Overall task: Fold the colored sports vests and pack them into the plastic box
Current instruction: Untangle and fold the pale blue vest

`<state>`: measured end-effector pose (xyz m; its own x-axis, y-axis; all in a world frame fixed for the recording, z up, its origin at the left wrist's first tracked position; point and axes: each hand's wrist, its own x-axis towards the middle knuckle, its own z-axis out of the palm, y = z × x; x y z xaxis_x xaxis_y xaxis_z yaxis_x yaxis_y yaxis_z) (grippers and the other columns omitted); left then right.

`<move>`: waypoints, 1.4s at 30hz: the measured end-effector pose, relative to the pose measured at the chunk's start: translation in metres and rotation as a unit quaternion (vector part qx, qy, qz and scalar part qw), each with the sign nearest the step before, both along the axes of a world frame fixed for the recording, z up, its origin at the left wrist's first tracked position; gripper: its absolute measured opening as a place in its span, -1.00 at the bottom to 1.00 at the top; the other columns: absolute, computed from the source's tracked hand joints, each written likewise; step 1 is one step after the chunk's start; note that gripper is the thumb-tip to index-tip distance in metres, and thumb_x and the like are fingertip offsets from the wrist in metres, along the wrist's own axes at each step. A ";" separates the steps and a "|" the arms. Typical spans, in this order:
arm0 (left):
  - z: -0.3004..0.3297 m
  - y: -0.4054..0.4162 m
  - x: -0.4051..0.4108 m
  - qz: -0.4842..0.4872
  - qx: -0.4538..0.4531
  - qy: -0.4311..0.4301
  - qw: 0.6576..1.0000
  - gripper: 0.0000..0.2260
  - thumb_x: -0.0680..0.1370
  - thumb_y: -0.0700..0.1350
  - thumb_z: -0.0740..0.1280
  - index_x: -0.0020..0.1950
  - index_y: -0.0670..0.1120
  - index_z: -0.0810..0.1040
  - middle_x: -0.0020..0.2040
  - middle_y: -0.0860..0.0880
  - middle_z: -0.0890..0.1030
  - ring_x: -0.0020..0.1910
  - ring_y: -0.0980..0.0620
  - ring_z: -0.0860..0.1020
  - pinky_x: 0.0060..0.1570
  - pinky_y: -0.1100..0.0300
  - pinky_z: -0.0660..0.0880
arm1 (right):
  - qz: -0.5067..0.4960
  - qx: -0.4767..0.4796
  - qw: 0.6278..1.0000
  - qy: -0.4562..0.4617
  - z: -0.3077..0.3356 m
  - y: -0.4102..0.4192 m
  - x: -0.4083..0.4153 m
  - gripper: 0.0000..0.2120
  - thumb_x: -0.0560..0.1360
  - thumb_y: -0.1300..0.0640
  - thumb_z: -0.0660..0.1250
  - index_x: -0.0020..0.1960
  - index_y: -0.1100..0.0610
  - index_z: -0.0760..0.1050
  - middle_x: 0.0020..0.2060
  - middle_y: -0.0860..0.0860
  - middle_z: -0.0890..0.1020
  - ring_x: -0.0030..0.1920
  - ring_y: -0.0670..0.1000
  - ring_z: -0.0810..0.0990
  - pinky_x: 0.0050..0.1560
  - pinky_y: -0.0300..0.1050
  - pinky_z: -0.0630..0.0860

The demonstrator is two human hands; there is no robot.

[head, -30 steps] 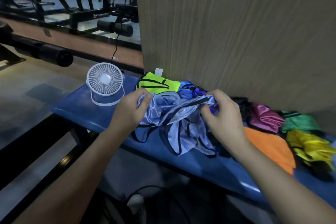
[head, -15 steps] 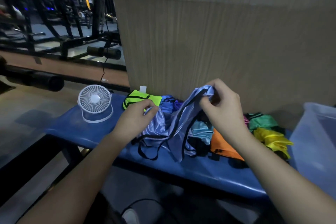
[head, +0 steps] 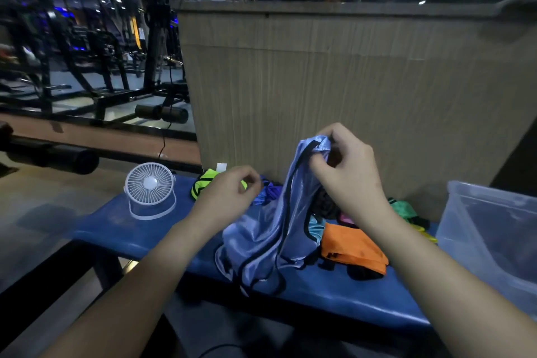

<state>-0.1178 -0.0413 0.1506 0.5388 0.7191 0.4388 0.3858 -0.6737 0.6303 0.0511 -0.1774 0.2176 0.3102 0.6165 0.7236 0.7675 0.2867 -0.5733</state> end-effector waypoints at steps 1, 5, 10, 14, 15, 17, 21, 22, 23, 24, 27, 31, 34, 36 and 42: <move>0.008 -0.007 0.002 -0.013 0.017 -0.018 1.000 -0.92 0.58 -0.08 0.35 -0.12 0.04 0.56 -0.17 0.18 0.60 -0.23 0.11 0.54 -0.09 0.04 0.53 | -0.001 -0.002 1.000 -0.003 0.001 -0.001 -0.001 -0.87 0.42 0.22 0.31 -0.21 0.02 0.42 -0.39 -0.03 0.54 -0.33 0.00 0.50 -0.25 -0.01 0.44; 0.038 -0.036 0.006 -0.057 0.076 -0.074 0.993 -0.92 0.55 -0.03 0.34 -0.11 0.00 0.55 -0.18 0.07 0.58 -0.16 0.05 0.57 -0.10 0.00 0.52 | -0.006 -0.005 1.000 -0.017 0.003 -0.004 -0.004 -0.92 0.41 0.15 0.31 -0.21 0.01 0.42 -0.38 -0.03 0.57 -0.30 0.02 0.56 -0.24 0.07 0.51; 0.067 -0.067 0.004 -0.109 0.068 -0.124 0.984 -0.83 0.61 0.04 0.28 -0.06 0.00 0.59 -0.16 0.09 0.62 -0.13 0.11 0.60 -0.09 0.16 0.52 | -0.013 -0.013 0.999 -0.037 0.008 -0.005 -0.004 -0.93 0.39 0.08 0.31 -0.21 0.01 0.41 -0.38 -0.05 0.57 -0.30 0.01 0.56 -0.22 0.10 0.52; 0.076 -0.068 0.007 -0.126 -0.015 -0.085 0.988 -0.77 0.45 0.17 0.49 0.01 0.10 0.60 -0.16 0.18 0.66 -0.22 0.18 0.60 -0.12 0.21 0.53 | -0.003 -0.026 0.999 -0.043 0.013 -0.009 -0.006 -0.93 0.37 0.15 0.34 -0.20 0.03 0.46 -0.36 -0.07 0.57 -0.28 -0.07 0.54 -0.21 -0.02 0.50; 0.077 -0.067 0.008 -0.140 -0.039 -0.087 0.985 -0.74 0.41 0.16 0.51 0.00 0.09 0.61 -0.16 0.15 0.67 -0.24 0.10 0.61 -0.11 0.15 0.54 | -0.002 -0.029 0.999 -0.043 0.014 -0.010 -0.006 -0.92 0.37 0.18 0.35 -0.20 0.03 0.47 -0.36 -0.08 0.57 -0.28 -0.09 0.54 -0.21 -0.07 0.49; 0.078 -0.062 0.009 -0.163 -0.058 -0.094 0.980 -0.78 0.41 0.09 0.52 -0.01 0.07 0.62 -0.17 0.09 0.68 -0.27 -0.04 0.59 -0.13 0.08 0.54 | 0.005 -0.030 0.999 -0.043 0.014 -0.010 -0.004 -0.90 0.38 0.22 0.36 -0.20 0.04 0.49 -0.36 -0.09 0.57 -0.29 -0.12 0.52 -0.23 -0.17 0.44; 0.080 -0.057 0.006 -0.140 -0.004 -0.075 0.987 -0.89 0.51 -0.22 0.45 -0.09 -0.01 0.62 -0.35 0.22 0.54 -0.36 0.16 0.40 -0.30 0.28 0.36 | 0.076 -0.047 0.995 -0.042 0.014 -0.009 -0.002 -0.91 0.36 0.23 0.35 -0.16 0.09 0.50 -0.29 -0.08 0.55 -0.27 -0.14 0.49 -0.23 -0.23 0.41; 0.082 -0.058 0.006 -0.137 0.000 -0.081 0.987 -0.88 0.51 -0.25 0.44 -0.09 -0.03 0.63 -0.33 0.20 0.54 -0.36 0.17 0.40 -0.30 0.29 0.36 | 0.096 -0.056 0.993 -0.036 0.013 -0.008 -0.002 -0.90 0.38 0.22 0.35 -0.14 0.08 0.48 -0.28 -0.09 0.55 -0.26 -0.14 0.49 -0.21 -0.20 0.42; 0.084 -0.058 0.005 -0.134 0.003 -0.091 0.987 -0.87 0.50 -0.28 0.42 -0.09 -0.05 0.63 -0.30 0.17 0.56 -0.35 0.17 0.41 -0.29 0.29 0.37 | 0.118 -0.068 0.990 -0.024 0.012 -0.007 -0.003 -0.88 0.41 0.21 0.36 -0.12 0.06 0.46 -0.27 -0.09 0.55 -0.26 -0.13 0.49 -0.20 -0.15 0.43; 0.086 -0.058 0.005 -0.128 0.005 -0.103 0.986 -0.85 0.49 -0.31 0.41 -0.09 -0.05 0.63 -0.29 0.15 0.58 -0.34 0.17 0.43 -0.28 0.29 0.38 | 0.140 -0.084 0.987 -0.005 0.010 -0.005 -0.002 -0.86 0.42 0.17 0.37 -0.08 0.03 0.43 -0.26 -0.08 0.57 -0.25 -0.10 0.50 -0.19 -0.11 0.45; 0.094 -0.059 0.002 -0.120 0.010 -0.135 0.983 -0.77 0.46 -0.38 0.34 -0.12 -0.06 0.62 -0.25 0.06 0.63 -0.30 0.11 0.51 -0.27 0.16 0.45 | 0.187 -0.132 0.972 0.043 0.003 0.000 -0.002 -0.75 0.41 0.07 0.40 0.04 -0.04 0.42 -0.11 0.06 0.66 -0.13 0.13 0.62 -0.05 0.13 0.57; 0.107 -0.057 -0.004 -0.119 -0.006 -0.175 0.977 -0.76 0.47 -0.46 0.25 -0.08 -0.17 0.58 -0.12 -0.21 0.63 -0.26 -0.02 0.54 -0.31 0.13 0.49 | 0.208 -0.206 0.956 0.035 -0.009 0.003 0.000 -0.72 0.44 0.11 0.47 0.13 0.06 0.53 -0.04 0.27 0.62 -0.16 0.13 0.59 -0.03 0.14 0.56; 0.115 -0.053 -0.011 -0.098 -0.010 -0.195 0.976 -0.73 0.47 -0.48 0.18 -0.04 -0.21 0.56 -0.09 -0.21 0.63 -0.18 -0.01 0.56 -0.31 0.11 0.50 | 0.226 -0.265 0.937 0.030 -0.022 0.004 -0.001 -0.83 0.50 0.18 0.43 0.08 0.19 0.59 -0.20 0.14 0.59 -0.22 -0.02 0.51 -0.13 -0.02 0.46; 0.121 -0.049 -0.016 -0.098 -0.003 -0.213 0.972 -0.71 0.46 -0.48 0.15 -0.05 -0.17 0.55 -0.11 -0.09 0.62 -0.18 0.09 0.55 -0.26 0.19 0.47 | 0.241 -0.289 0.925 0.045 -0.028 0.005 -0.003 -0.87 0.52 0.18 0.42 0.05 0.17 0.62 -0.13 0.01 0.67 -0.13 -0.02 0.62 -0.02 -0.02 0.53; 0.131 -0.040 -0.028 -0.092 0.001 -0.233 0.968 -0.70 0.46 -0.43 0.16 -0.06 -0.10 0.57 -0.12 -0.01 0.58 -0.18 0.10 0.51 -0.22 0.28 0.43 | 0.221 -0.361 0.906 -0.024 -0.038 0.010 -0.006 -0.95 0.51 0.11 0.45 -0.05 0.06 0.63 -0.11 0.00 0.71 -0.08 0.01 0.68 0.07 0.06 0.58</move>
<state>-0.1460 -0.0808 0.2819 0.4015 0.6289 0.6658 -0.0666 -0.7050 0.7061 0.0453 -0.1677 0.1798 -0.1031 0.9907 0.0889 0.6991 0.1357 -0.7020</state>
